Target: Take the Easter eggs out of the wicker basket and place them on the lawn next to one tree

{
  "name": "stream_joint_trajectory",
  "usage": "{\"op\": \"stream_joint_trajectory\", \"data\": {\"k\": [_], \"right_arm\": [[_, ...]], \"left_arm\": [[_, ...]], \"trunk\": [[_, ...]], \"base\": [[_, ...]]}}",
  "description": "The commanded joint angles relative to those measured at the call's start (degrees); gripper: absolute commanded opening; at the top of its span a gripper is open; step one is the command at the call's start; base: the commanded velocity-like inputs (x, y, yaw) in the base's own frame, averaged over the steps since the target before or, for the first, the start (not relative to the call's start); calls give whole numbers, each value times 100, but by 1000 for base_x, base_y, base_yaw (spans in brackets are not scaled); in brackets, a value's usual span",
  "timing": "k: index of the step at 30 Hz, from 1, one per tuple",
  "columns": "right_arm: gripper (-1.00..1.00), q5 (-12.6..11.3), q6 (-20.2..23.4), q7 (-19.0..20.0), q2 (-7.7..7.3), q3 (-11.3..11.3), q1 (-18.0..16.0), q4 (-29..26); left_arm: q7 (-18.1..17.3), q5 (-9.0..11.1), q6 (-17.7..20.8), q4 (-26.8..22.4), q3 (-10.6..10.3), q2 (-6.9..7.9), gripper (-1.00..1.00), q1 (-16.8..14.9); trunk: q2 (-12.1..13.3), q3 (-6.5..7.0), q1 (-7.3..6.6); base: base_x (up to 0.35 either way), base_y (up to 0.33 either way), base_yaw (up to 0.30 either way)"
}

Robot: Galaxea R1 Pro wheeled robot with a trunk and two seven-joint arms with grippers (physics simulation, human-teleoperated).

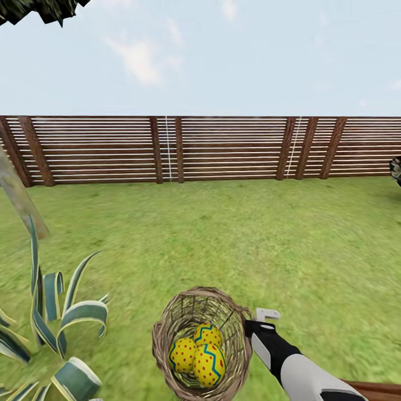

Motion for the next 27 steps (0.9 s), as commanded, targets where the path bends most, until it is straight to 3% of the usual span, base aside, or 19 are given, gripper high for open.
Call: {"op": "stream_joint_trajectory", "data": {"k": [1, 16, 27], "right_arm": [[-100, -25, 16, 8, 1, -57, 9, -16], [-100, -28, -47, 22, -6, -57, 130, -49], [-100, -44, -54, 22, -13, -63, 138, -49]], "left_arm": [[-25, 33, 39, -14, 11, -1, 100, 2], [-26, 21, 38, -13, 6, -1, 100, 2], [-26, 9, 38, -7, 2, -1, 100, 2]], "trunk": [[-3, -5, 3], [-3, -5, 3], [-3, 3, 3]], "base": [[301, 0, 0], [333, 0, -24], [336, 0, -174]]}}
